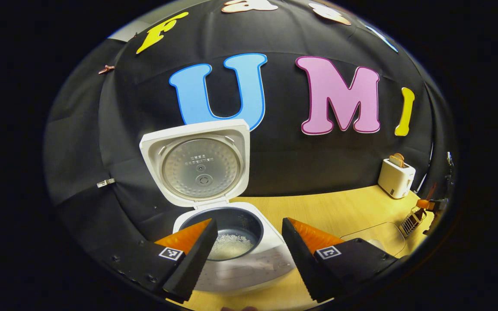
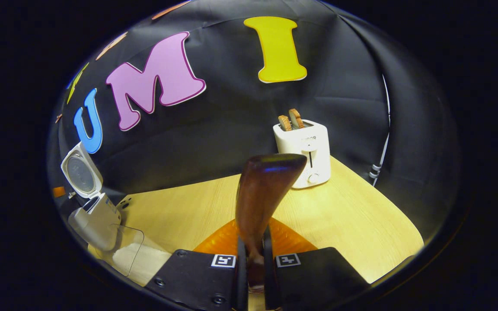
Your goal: Close the left gripper, press the button to open the rice cooker; take a wooden spoon from the chopstick holder with the right hand, scoop a spoonful of rice and pour it into the rice cooker, then put the wooden spoon back into the chopstick holder.
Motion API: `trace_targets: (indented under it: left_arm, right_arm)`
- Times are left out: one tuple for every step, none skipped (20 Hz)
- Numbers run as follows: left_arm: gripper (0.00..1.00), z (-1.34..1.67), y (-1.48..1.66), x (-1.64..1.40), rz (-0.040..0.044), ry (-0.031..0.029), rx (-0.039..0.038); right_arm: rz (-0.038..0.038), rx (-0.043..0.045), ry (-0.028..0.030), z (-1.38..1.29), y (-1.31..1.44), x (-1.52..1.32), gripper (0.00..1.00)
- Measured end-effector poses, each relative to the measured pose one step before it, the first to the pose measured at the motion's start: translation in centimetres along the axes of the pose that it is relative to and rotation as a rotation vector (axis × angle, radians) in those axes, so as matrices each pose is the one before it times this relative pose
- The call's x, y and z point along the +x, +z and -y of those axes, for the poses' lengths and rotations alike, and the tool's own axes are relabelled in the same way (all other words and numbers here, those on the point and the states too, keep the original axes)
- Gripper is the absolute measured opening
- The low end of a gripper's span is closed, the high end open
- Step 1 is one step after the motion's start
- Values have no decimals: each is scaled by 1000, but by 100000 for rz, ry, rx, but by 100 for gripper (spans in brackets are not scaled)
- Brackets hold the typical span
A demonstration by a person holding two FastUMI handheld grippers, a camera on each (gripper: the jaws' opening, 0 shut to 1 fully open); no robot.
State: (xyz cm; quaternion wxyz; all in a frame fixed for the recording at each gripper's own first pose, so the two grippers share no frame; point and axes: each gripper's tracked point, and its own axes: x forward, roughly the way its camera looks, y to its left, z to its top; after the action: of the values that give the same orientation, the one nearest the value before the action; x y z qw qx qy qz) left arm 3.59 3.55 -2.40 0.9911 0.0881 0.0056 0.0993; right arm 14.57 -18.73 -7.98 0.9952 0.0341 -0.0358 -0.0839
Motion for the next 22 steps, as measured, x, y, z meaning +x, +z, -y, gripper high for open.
trace_targets:
  left_arm:
    - [96,-129,53,-21,110,-64,14]
    - [96,-115,-58,29,-46,72,-117]
    - [96,-181,-26,8,-152,135,-188]
    - [96,-164,-97,-15,-39,188,-240]
    - [96,-92,14,9,49,-58,-245]
    - [96,-122,-53,-23,94,-23,-89]
    - [96,-166,3,22,-24,20,10]
    - [96,-178,-65,22,-62,6,17]
    - [96,-173,-49,-33,-113,154,20]
    - [96,-149,15,7,58,99,-64]
    - [96,-141,13,-18,-42,184,-79]
    - [96,-112,-30,24,-34,139,-16]
    - [96,-92,54,-59,87,18,23]
    - [96,-104,-5,6,128,-83,34]
    - [96,4,119,-68,336,-132,-30]
    - [96,-24,21,-7,274,-243,-188]
    - [96,-52,101,-42,269,76,-267]
    - [96,-157,2,-13,247,-65,-546]
    - [96,-15,113,-10,296,-92,-765]
    - [96,-140,70,14,502,-10,-781]
    - [96,-89,214,-63,601,-179,-688]
    - [96,-89,117,-42,589,-110,-575]
  right_arm:
    - [51,-9,-304,-34,-64,44,19]
    - [-150,115,-5,-95,-16,-11,7]
    - [-244,336,109,-80,-30,44,19]
    - [-269,400,58,-43,-41,11,19]
    - [-438,458,337,-42,-102,-79,19]
    - [-3462,1022,-135,5,-1065,202,19]
    - [-1292,2998,2729,-440,-157,-319,22]
    - [2122,408,-2571,498,348,279,25]
    - [515,102,-818,249,-49,-205,25]
    - [54,979,68,-81,27,18,25]
    - [409,939,-1134,294,125,58,25]
    - [196,372,-1758,521,167,34,20]
    - [-209,1630,-332,82,195,-70,20]
    - [136,1924,-349,137,229,-121,16]
    - [887,2485,-576,213,492,-256,16]
    - [1101,2053,-633,230,656,-250,16]
    - [1413,1865,-677,161,761,-387,16]
    - [1429,1559,-357,95,862,-370,5]
    - [1530,745,372,-155,835,-515,16]
    - [1869,-187,685,-294,1018,-589,16]
    - [1552,-983,366,-378,1049,-662,16]
    - [1361,-998,407,-497,1077,-656,16]
